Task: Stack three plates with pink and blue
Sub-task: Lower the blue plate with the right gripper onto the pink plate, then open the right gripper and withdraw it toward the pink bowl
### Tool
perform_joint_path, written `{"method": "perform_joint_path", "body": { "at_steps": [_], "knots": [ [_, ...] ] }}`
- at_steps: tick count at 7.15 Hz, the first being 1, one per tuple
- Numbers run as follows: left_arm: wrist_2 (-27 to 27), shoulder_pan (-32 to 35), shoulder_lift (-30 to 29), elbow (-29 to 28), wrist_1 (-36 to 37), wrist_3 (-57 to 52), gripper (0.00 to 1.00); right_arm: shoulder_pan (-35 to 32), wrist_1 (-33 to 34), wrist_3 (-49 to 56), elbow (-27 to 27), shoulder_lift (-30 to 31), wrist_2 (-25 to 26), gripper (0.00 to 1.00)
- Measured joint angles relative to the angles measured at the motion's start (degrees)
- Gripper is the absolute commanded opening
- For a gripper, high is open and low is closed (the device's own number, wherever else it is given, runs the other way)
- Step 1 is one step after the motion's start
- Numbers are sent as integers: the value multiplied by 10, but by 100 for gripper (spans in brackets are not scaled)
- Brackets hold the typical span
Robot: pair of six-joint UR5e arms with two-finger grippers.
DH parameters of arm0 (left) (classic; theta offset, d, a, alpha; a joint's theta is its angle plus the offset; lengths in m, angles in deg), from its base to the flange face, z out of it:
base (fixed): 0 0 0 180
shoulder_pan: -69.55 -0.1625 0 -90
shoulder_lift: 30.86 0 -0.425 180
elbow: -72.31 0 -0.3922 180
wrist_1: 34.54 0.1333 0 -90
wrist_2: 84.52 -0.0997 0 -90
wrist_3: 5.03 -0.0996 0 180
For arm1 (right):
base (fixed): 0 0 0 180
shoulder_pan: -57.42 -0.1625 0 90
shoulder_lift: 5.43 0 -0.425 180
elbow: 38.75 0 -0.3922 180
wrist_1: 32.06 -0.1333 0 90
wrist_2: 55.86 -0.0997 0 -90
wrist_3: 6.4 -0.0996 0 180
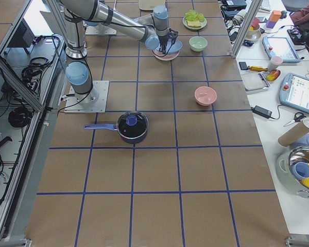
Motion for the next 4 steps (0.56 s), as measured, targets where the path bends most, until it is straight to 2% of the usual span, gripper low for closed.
{"method": "perform_joint_path", "body": {
  "at_steps": [2,3,4],
  "knots": [
    [-1,0,1,-2,0,-6,100,9,10,30,-4,1,4,69],
    [-2,0,1,-3,0,-6,100,28,1,86,-21,5,12,87],
    [-2,0,1,-3,0,-6,100,55,-26,125,-40,13,17,91]
  ]
}}
